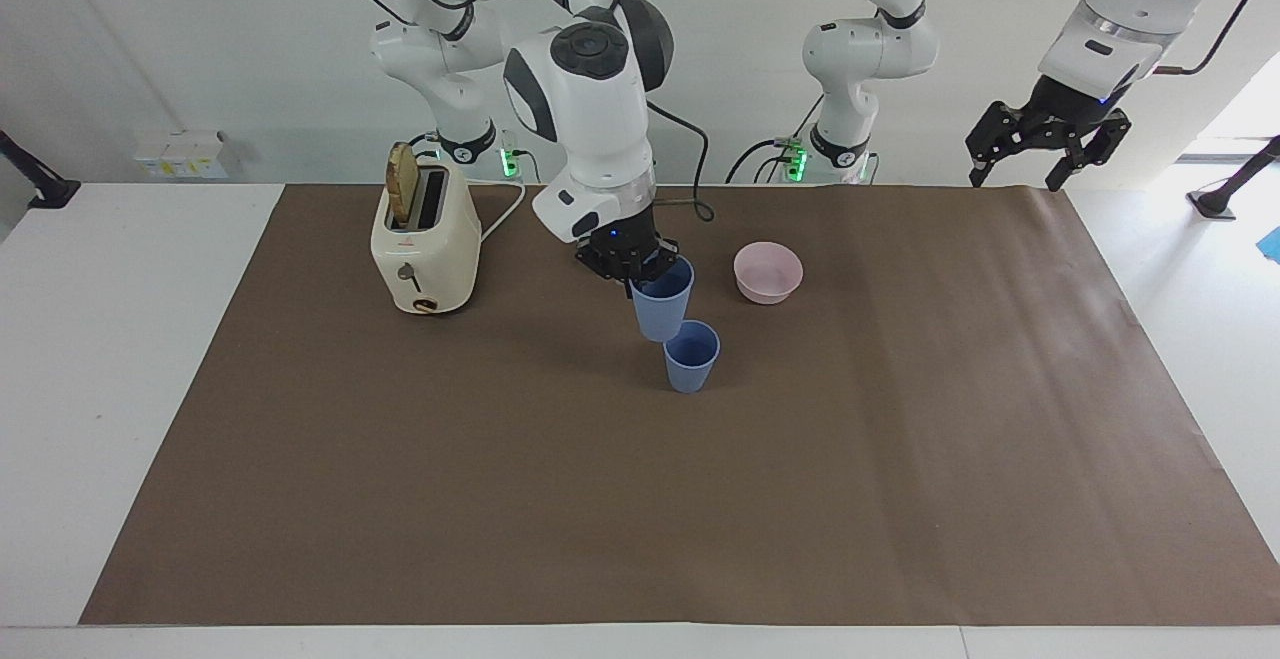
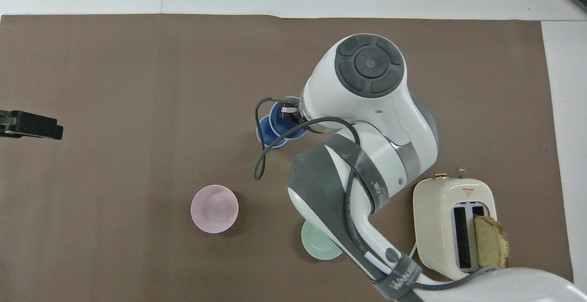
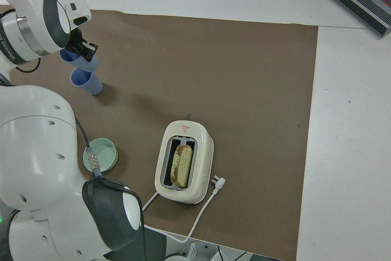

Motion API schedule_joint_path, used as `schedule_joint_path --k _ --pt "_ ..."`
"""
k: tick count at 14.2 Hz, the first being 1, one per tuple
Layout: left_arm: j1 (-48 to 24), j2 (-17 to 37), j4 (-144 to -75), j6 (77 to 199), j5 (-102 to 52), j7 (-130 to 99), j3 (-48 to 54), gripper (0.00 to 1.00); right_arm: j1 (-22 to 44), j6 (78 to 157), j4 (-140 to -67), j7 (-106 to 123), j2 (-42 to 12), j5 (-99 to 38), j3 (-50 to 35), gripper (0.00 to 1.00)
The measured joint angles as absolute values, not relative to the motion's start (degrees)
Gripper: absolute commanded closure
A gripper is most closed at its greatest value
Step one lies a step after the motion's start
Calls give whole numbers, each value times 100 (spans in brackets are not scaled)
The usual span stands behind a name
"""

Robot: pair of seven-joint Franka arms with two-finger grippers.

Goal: Stack blue cups with both arms
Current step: 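Lower the held cup into the first blue cup and open the right gripper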

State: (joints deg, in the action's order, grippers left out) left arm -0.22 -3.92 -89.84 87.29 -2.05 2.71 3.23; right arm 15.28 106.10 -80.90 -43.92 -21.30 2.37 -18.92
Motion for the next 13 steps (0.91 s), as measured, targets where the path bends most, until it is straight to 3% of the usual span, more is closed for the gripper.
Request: schedule_joint_path --k 6,13 --pt "-25 -367 -8955 8722 -205 272 349 0 1782 10688 -7833 -4603 -2637 277 -1873 100" --pt "-21 -367 -8955 8677 -205 271 312 0 1847 10797 -7800 -4650 -2862 362 -1871 100"
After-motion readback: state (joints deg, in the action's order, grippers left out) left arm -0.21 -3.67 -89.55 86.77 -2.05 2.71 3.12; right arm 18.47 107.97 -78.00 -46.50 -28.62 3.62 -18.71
